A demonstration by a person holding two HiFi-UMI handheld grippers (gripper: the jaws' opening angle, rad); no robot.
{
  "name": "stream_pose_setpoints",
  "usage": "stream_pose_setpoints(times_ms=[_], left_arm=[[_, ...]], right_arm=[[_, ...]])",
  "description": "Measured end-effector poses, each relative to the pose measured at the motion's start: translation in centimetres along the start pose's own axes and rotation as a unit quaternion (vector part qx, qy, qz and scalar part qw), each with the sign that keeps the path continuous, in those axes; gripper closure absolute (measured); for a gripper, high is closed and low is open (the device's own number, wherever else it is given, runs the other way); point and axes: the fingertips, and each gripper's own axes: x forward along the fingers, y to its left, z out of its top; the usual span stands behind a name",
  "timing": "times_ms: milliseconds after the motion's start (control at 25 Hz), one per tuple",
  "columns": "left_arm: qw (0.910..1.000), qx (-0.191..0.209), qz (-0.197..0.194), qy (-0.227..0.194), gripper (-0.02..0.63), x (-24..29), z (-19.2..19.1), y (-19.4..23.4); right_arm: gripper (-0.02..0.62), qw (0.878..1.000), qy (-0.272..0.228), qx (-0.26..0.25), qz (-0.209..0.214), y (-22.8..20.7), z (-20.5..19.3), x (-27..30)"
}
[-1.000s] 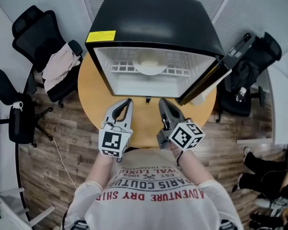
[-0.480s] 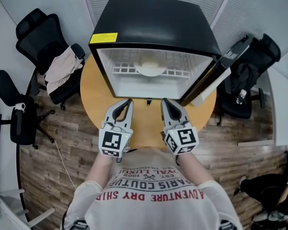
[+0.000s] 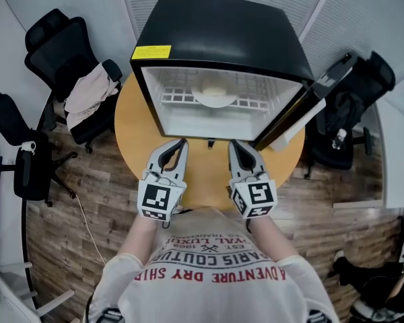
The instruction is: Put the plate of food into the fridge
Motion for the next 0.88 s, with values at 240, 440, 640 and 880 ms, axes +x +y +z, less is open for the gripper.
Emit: stream_pose_setpoints(times_ms=[240, 440, 640, 880], left_arm=[[0.9999, -0.01, 0.008, 0.003, 0.572, -0.2, -0.3, 0.7], [0.9998, -0.013, 0.005, 0.01, 0.572, -0.1, -0.6, 0.6], [0.9997, -0.018, 0.003, 0.016, 0.572, 0.3, -1.1, 0.4], [0.9997, -0.02, 0.0, 0.015, 0.572, 0.7, -0.9, 0.3]], right_arm=[[0.568, 1.0, 0.0, 0.028, 0.011, 0.6, 0.3, -0.3], [0.568, 1.0, 0.011, 0.023, 0.013, 0.7, -0.2, -0.4], [0.568, 1.0, 0.017, 0.018, 0.011, 0.4, -0.7, -0.4], [0.568, 1.0, 0.019, 0.016, 0.015, 0.4, -0.6, -0.2]])
